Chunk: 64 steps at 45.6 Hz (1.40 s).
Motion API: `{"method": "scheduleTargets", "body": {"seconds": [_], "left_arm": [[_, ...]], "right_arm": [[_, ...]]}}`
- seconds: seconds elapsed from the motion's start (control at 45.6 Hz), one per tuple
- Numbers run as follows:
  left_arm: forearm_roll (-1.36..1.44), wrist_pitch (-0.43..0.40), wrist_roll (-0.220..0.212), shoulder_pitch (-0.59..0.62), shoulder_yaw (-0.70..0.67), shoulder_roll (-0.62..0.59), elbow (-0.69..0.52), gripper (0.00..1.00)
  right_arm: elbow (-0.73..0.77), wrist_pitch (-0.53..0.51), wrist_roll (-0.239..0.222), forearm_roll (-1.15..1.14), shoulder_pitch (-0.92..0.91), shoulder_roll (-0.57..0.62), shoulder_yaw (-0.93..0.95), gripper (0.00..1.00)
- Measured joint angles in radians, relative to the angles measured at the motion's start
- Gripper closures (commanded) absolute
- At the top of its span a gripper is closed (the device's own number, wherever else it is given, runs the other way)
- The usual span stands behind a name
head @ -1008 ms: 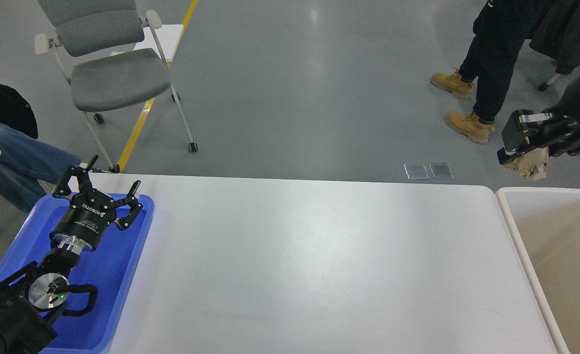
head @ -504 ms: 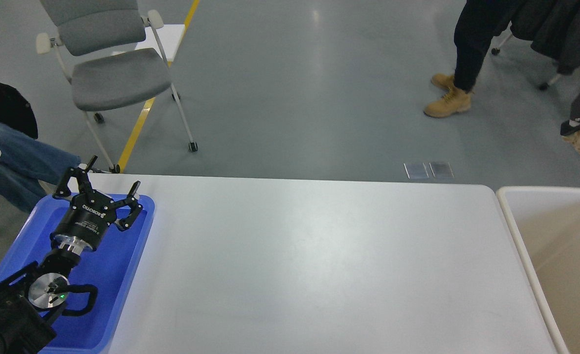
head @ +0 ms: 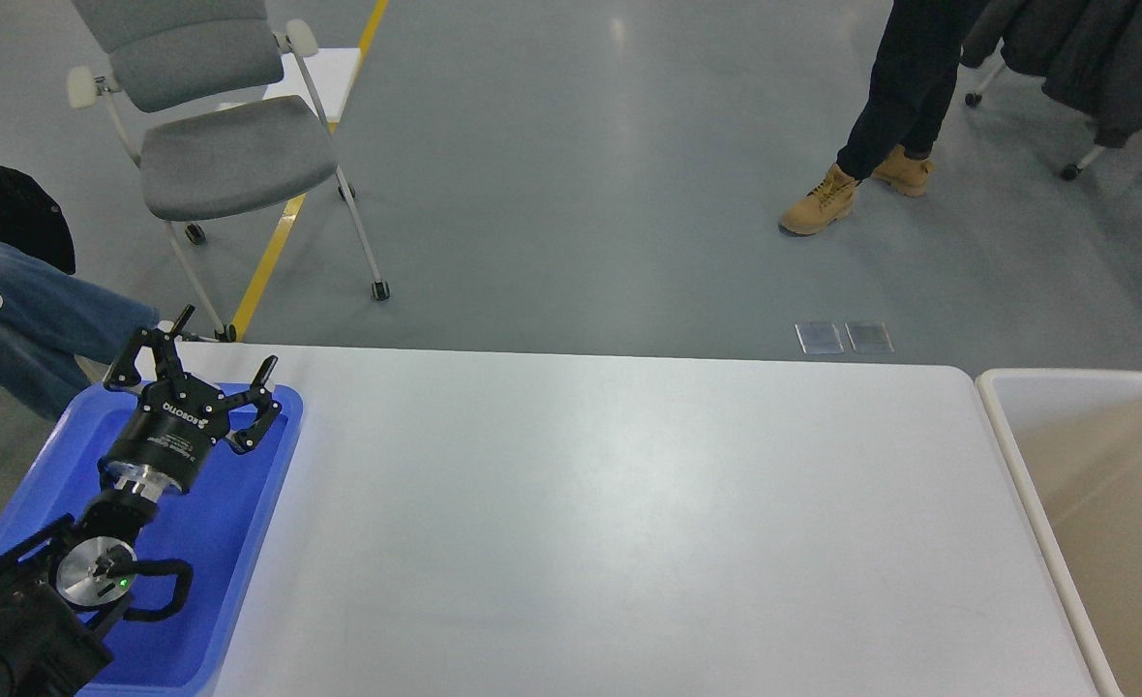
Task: Tidy desktop
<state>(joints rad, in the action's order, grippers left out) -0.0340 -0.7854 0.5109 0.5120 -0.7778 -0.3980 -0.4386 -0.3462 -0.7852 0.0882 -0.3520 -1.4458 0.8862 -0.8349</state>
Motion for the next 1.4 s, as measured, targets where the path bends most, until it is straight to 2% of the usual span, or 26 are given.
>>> {"method": "scheduleTargets", "body": {"seconds": [0.153,0.307,0.592,0.811,0.876,0.986,1.118,1.315,1.402], "left_arm": [[0.000,0.000,0.000,0.000,0.000,0.000,0.000,0.01],[0.000,0.000,0.000,0.000,0.000,0.000,0.000,0.01],[0.000,0.000,0.000,0.000,0.000,0.000,0.000,0.01],[0.000,0.000,0.000,0.000,0.000,0.000,0.000,0.01],[0.000,0.000,0.000,0.000,0.000,0.000,0.000,0.01],[0.000,0.000,0.000,0.000,0.000,0.000,0.000,0.01],[0.000,0.000,0.000,0.000,0.000,0.000,0.000,0.01],[0.000,0.000,0.000,0.000,0.000,0.000,0.000,0.01],[0.000,0.000,0.000,0.000,0.000,0.000,0.000,0.01]], "right_arm": [[0.193,0.028,-0.002,0.001,0.238,-0.086,0.170,1.00],[0.306,0.125,-0.004,0.000,0.416,-0.174,0.297,1.00],[0.374,0.313,-0.008,0.001,0.632,-0.318,0.405,1.00],[0.387,0.392,-0.010,0.002,0.706,-0.384,0.453,0.99],[0.388,0.407,-0.010,0.002,0.717,-0.398,0.460,0.87],[0.389,0.425,-0.010,0.002,0.728,-0.414,0.469,0.50],[0.390,0.452,-0.009,0.002,0.736,-0.421,0.474,0.18],[0.384,0.481,-0.008,0.002,0.729,-0.412,0.478,0.03],[0.374,0.486,-0.007,0.003,0.722,-0.401,0.479,0.02]]}}
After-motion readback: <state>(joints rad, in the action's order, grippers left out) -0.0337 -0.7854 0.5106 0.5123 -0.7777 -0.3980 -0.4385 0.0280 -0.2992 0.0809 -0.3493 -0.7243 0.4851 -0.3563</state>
